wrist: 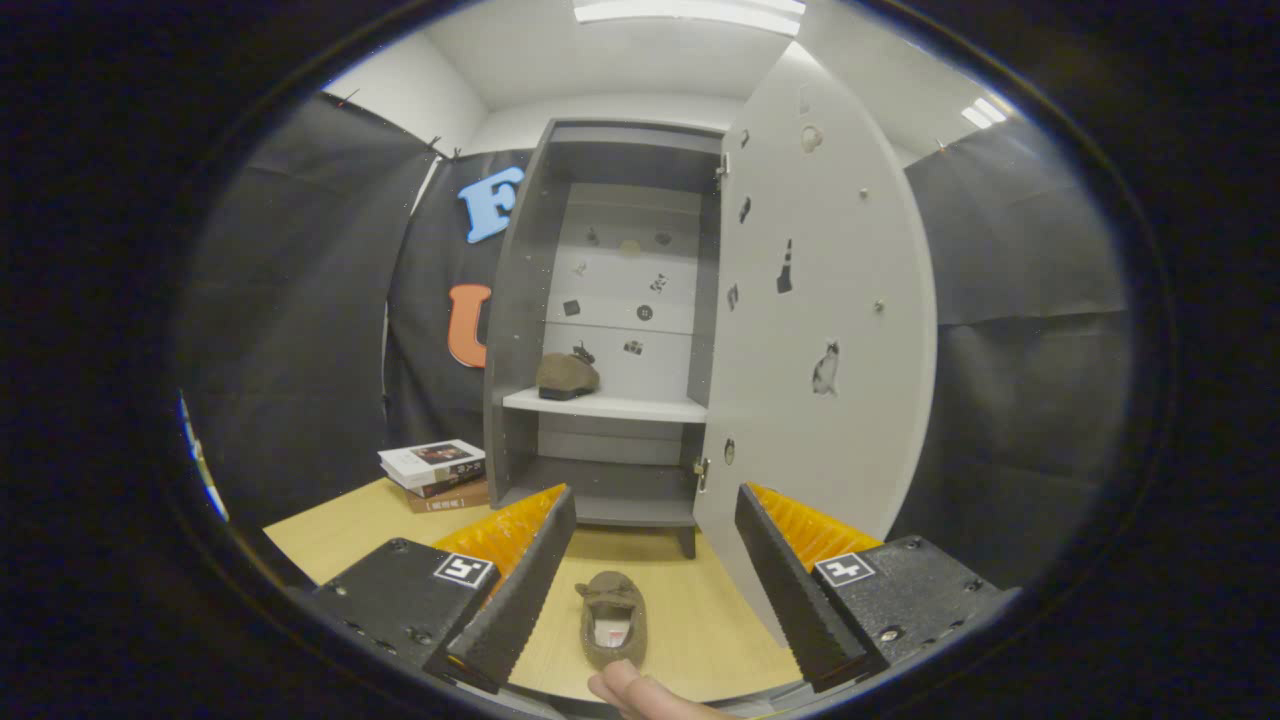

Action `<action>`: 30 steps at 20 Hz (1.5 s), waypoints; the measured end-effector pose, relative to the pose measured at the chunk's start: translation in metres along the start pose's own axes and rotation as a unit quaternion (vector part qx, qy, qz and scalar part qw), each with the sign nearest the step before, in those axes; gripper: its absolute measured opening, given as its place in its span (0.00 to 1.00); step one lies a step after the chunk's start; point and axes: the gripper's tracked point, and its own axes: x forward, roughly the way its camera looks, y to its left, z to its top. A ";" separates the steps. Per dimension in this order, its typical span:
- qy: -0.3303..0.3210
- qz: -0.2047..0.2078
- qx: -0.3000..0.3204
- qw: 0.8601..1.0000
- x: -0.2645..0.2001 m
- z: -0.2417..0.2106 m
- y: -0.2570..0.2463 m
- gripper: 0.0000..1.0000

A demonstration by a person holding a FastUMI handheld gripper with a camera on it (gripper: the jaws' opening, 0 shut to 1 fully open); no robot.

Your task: Open the shoe cabinet door, grab the shoes and put them into the shoe cabinet, then close the shoe cabinet door.

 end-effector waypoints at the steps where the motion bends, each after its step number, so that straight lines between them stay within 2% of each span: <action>1: -0.001 0.001 -0.006 1.000 0.007 -0.011 0.008 1.00; 4: 0.010 0.007 -0.016 1.000 0.032 -0.051 0.031 1.00; 8: 0.085 0.029 -0.022 0.996 0.062 -0.124 0.056 1.00; 10: 0.125 0.048 -0.010 0.991 0.073 -0.157 0.068 1.00; 15: 0.215 0.061 0.029 0.974 0.095 -0.217 0.082 0.97; 19: 0.289 0.054 0.065 0.953 0.109 -0.254 0.089 0.82; 22: 0.289 0.041 0.067 0.954 0.124 -0.257 0.086 0.71; 25: 0.315 0.020 0.098 0.944 0.143 -0.275 0.080 0.53; 27: 0.325 0.011 0.128 0.937 0.159 -0.285 0.076 0.28; 28: 0.322 0.023 0.150 0.935 0.162 -0.286 0.081 0.14; 30: 0.311 0.033 0.142 0.939 0.164 -0.282 0.080 0.06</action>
